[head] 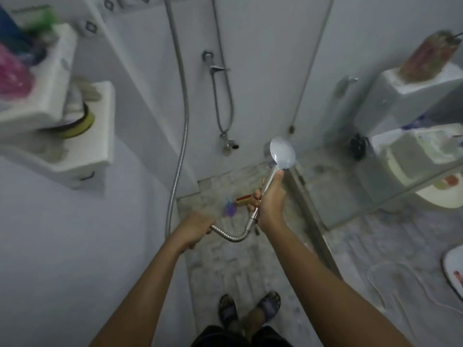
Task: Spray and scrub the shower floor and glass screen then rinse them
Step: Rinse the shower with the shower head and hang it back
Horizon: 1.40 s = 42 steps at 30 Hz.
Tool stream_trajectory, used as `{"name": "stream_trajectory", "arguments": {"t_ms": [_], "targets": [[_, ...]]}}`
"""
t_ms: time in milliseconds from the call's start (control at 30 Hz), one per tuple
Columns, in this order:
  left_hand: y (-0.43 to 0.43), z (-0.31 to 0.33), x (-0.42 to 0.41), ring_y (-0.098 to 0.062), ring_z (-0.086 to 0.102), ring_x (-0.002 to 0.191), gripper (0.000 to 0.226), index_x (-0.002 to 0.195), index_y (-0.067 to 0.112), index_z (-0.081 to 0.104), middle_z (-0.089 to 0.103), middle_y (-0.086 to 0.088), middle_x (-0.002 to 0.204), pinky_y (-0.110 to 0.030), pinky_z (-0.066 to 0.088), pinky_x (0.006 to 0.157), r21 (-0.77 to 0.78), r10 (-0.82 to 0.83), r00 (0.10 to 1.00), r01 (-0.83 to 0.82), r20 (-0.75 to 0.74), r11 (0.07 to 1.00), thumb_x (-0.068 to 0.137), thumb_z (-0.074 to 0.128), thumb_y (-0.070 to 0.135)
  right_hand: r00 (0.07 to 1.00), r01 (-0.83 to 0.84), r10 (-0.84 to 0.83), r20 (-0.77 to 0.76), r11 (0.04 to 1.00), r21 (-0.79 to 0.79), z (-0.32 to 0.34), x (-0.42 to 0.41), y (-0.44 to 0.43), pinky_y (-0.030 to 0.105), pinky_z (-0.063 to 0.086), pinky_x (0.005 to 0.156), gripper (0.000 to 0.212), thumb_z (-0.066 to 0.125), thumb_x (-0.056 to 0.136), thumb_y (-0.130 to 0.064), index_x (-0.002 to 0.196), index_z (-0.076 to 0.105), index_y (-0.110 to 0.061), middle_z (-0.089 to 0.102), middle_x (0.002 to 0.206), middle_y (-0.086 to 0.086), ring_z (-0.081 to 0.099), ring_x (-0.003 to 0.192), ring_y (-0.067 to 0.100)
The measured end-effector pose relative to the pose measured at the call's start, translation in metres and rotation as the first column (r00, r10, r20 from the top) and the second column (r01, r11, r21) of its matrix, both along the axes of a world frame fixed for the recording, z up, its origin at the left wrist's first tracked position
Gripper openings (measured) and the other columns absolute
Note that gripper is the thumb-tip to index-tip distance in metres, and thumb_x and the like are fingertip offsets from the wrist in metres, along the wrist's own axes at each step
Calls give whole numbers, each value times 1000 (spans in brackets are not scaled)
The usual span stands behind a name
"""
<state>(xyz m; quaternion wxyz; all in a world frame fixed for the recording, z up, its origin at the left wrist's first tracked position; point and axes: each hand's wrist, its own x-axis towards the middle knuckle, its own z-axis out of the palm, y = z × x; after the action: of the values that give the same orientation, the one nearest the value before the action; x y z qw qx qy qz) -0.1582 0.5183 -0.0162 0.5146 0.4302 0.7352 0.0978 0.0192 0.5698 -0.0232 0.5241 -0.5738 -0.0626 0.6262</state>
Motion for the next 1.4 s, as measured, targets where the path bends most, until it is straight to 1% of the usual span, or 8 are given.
{"name": "stream_trajectory", "arguments": {"t_ms": [133, 267, 467, 600, 767, 1067, 1267, 1400], "targets": [[-36, -13, -48, -10, 32, 31, 37, 61, 13, 54, 49, 7, 44, -15, 21, 39, -65, 106, 994, -108, -40, 992, 95, 57, 27, 996, -76, 76, -37, 997, 1, -18, -49, -28, 20, 28, 41, 57, 34, 95, -70, 75, 44, -18, 34, 53, 4, 28, 36, 14], [-69, -28, -80, -5, 32, 29, 38, 62, 13, 54, 47, 3, 51, -13, 22, 38, -131, 168, 984, -174, -54, 976, 95, 57, 30, 985, -154, 151, -82, 988, -31, -31, -84, -54, 20, 27, 40, 57, 33, 96, -69, 88, 46, -14, 33, 51, 5, 28, 35, 15], [-105, -47, -108, -6, 32, 32, 38, 64, 14, 51, 43, 0, 54, -14, 22, 38, -146, 211, 974, -221, -81, 964, 96, 56, 33, 980, -191, 186, -63, 979, -67, -44, -120, -82, 22, 28, 41, 62, 35, 94, -71, 72, 42, -14, 35, 49, 5, 30, 36, 16], [-115, -56, -123, -9, 34, 37, 32, 69, 13, 54, 45, -2, 58, -15, 22, 37, -117, 252, 963, -262, -95, 958, 96, 55, 31, 975, -213, 214, -53, 977, 16, -44, -138, -89, 24, 28, 41, 64, 39, 82, -77, 69, 42, -14, 35, 47, 5, 30, 37, 17], [-112, -60, -136, -13, 39, 43, 32, 71, 11, 55, 49, -4, 61, -18, 24, 40, -66, 283, 950, -294, -134, 954, 97, 53, 30, 972, -234, 233, 25, 958, 168, -33, -155, -91, 23, 29, 43, 54, 31, 103, -56, 73, 49, -15, 39, 50, 5, 32, 39, 17], [-104, -66, -148, -16, 46, 48, 36, 70, 8, 60, 55, -7, 65, -22, 29, 46, -22, 311, 939, -318, -147, 948, 96, 54, 32, 970, -241, 227, 92, 949, 203, -26, -172, -83, 26, 27, 44, 50, 40, 87, -63, 72, 48, -16, 39, 50, 5, 31, 42, 17], [-104, -71, -150, -17, 49, 53, 38, 69, 7, 61, 58, -8, 68, -24, 33, 50, -22, 327, 934, -333, -146, 943, 97, 53, 32, 963, -246, 210, 167, 940, 237, -22, -179, -84, 23, 28, 43, 49, 34, 106, -46, 69, 44, -16, 38, 49, 1, 32, 40, 15], [-107, -73, -146, -18, 51, 54, 40, 68, 7, 61, 59, -8, 67, -25, 35, 51, -21, 325, 935, -331, -142, 944, 98, 53, 31, 963, -234, 187, 192, 937, 259, -20, -178, -88, 20, 28, 41, 45, 33, 107, -39, 70, 43, -17, 38, 50, -4, 33, 40, 10]]}}
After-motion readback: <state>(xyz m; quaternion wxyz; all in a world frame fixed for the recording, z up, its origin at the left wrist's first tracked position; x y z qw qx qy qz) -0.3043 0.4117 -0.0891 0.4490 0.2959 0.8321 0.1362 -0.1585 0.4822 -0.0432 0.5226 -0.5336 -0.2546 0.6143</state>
